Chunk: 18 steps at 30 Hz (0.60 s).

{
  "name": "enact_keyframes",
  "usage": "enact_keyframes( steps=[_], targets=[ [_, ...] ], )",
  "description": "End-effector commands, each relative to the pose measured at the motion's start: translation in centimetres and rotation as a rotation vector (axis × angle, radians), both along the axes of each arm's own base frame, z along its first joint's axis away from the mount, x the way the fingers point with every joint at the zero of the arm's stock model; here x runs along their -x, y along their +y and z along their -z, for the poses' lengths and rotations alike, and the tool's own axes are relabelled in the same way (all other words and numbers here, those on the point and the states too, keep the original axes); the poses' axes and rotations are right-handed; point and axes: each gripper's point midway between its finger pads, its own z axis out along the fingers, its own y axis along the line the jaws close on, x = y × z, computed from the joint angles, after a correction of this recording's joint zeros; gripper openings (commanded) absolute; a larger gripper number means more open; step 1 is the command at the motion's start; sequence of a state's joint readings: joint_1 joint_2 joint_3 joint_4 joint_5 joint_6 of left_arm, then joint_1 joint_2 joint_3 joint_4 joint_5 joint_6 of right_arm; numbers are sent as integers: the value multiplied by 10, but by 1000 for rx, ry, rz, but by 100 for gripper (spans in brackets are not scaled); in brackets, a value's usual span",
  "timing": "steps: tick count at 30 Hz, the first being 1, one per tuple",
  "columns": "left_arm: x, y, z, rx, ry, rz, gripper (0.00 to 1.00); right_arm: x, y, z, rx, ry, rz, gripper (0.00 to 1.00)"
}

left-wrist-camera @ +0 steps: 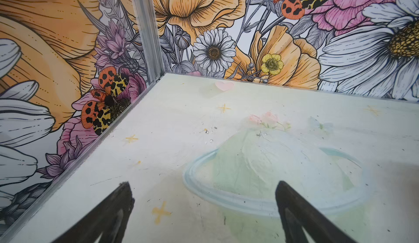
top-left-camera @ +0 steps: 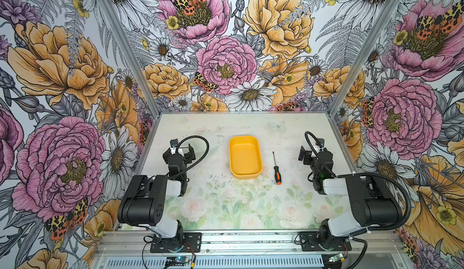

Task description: Put the screwdriver in the bin

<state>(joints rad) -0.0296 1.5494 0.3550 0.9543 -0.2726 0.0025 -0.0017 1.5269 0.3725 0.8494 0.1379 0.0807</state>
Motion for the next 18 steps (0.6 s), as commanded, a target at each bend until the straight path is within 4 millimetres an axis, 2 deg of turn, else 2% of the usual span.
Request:
enact_keyframes(
  steps=[1,9,14,18],
  targets=[
    [-8,-16,-4,7,-4,112,99,-7,-2,-8,-1,-24,2,99],
    [-13,-24,-9,13,23,174,99,-7,-2,-7,-1,-21,2,99],
    [-7,-36,-46,-26,43,189,99,-6,-1,-8,-1,-25,1,99],
    [9,-58,-81,56,26,261,99,-7,-1,-10,1,-31,-1,99]
  ],
)
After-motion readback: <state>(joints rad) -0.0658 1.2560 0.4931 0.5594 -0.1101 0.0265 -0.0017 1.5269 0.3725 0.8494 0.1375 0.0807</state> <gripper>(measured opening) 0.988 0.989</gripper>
